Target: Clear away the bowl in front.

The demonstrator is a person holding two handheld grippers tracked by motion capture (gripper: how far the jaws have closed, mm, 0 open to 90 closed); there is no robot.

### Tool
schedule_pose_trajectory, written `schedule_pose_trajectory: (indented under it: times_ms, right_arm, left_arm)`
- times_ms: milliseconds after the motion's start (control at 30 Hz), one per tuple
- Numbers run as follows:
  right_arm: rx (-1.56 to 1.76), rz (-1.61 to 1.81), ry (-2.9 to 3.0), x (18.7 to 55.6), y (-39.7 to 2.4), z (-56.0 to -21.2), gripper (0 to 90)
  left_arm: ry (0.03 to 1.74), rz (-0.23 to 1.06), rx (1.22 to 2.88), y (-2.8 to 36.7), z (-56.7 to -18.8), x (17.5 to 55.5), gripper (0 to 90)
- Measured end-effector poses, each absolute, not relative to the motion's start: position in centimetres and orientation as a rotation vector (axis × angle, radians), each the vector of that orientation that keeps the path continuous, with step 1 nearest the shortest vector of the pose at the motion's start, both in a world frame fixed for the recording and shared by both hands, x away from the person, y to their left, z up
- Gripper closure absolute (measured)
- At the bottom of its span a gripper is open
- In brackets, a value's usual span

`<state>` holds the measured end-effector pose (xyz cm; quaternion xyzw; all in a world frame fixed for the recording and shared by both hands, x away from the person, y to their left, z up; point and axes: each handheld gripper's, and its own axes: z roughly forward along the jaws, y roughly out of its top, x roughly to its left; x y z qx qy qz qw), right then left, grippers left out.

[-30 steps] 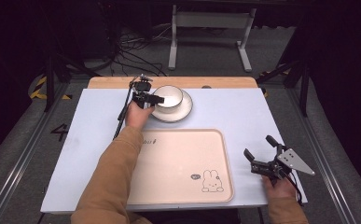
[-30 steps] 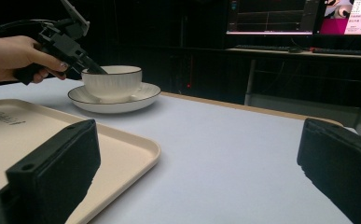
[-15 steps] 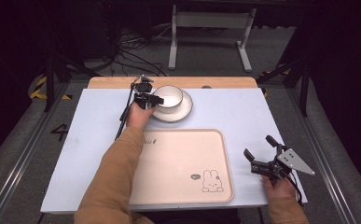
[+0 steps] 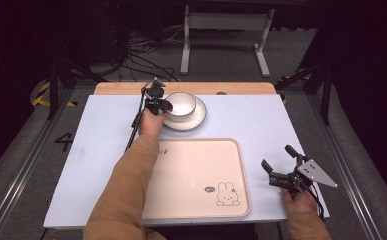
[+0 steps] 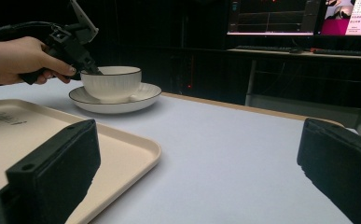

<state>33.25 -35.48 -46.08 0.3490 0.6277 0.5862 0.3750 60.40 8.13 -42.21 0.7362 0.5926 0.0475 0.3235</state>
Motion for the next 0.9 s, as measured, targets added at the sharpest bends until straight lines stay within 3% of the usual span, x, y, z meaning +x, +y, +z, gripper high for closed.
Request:
schedule_pose_trajectory:
  times_ms: [567, 900]
  right_arm:
    - [0.891, 1.502, 1.607, 33.2, -35.5, -46.1, 0.1]
    - [0.892, 1.502, 1.607, 33.2, -35.5, -46.1, 0.1]
  left_arm:
    - [1.584, 0.061, 1.886, 8.8, -41.7, 60.3, 82.3]
    - [1.548, 0.119, 1.932, 8.8, -40.5, 59.6, 82.1]
